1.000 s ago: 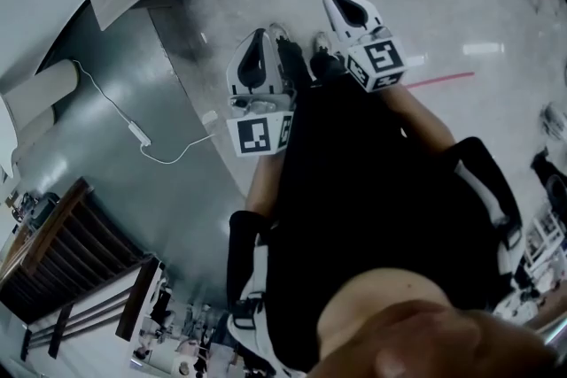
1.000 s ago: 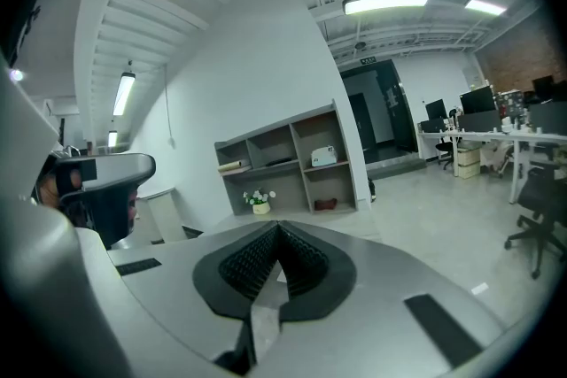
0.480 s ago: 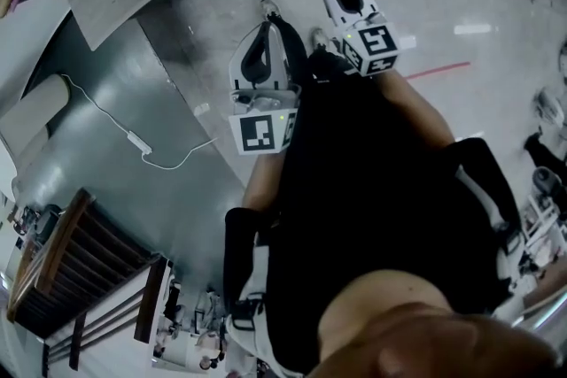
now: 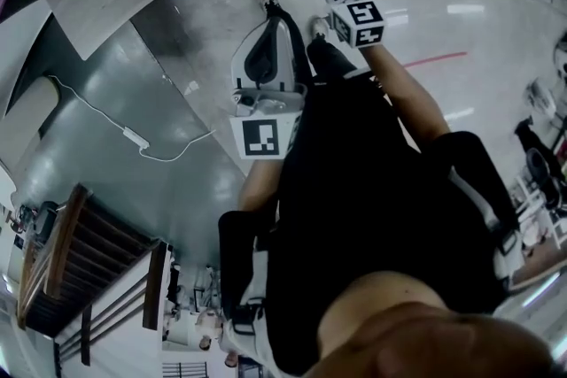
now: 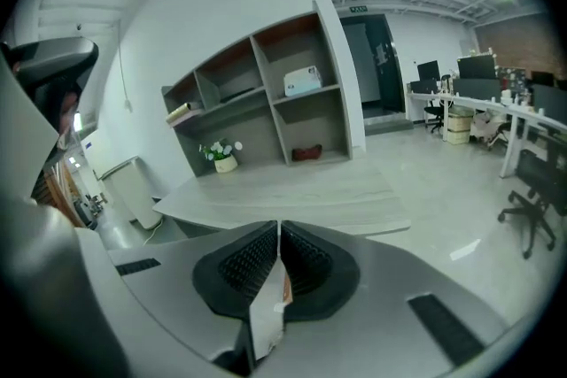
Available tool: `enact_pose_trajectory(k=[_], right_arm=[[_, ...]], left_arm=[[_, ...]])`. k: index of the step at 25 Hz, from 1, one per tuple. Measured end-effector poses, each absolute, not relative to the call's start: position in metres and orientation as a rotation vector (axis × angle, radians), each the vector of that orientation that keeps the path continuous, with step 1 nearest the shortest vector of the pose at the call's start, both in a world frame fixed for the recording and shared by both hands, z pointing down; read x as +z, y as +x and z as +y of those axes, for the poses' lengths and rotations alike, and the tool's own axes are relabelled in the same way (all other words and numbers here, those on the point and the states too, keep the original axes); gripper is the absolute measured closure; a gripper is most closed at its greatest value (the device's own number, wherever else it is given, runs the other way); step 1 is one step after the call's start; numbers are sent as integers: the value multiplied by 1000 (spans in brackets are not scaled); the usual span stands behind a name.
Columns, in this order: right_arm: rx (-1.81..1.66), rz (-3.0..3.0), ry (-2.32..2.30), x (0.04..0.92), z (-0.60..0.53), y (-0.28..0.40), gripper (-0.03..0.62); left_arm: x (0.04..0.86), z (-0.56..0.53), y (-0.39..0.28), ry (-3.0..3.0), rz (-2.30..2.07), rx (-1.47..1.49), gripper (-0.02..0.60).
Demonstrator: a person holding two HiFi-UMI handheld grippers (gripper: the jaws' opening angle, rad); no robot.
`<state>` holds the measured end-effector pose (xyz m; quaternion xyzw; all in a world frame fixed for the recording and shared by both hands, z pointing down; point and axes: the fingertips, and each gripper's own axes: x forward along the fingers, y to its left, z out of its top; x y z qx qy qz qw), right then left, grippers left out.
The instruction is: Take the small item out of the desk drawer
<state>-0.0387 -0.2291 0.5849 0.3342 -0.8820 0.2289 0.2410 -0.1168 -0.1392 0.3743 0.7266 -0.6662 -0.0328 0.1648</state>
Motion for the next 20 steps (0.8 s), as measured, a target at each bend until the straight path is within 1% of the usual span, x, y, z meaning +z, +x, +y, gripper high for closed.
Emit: enact_pose_trajectory(k=[2,5,7,15,20], right_arm=[[667,-2360,901,611,-237,-40,581],[695,-2274,896,657,-247,-38,512],[705,-2224,890,685,-250,-37,485],[765,-2028,827,785,-255,-29,433],[796,-1905,823,842,-260,-27,384]], left_arm=[[380,-148,-119,2068,-1884,-88,583],[390,-159,-123,2060,-1869,-83,583],[397,-164,-126,2054,-1860,-73,583],[421,-185,-125,2024,-1838,-66,583],[438,-187,-131,1999,-1830,-53,583]])
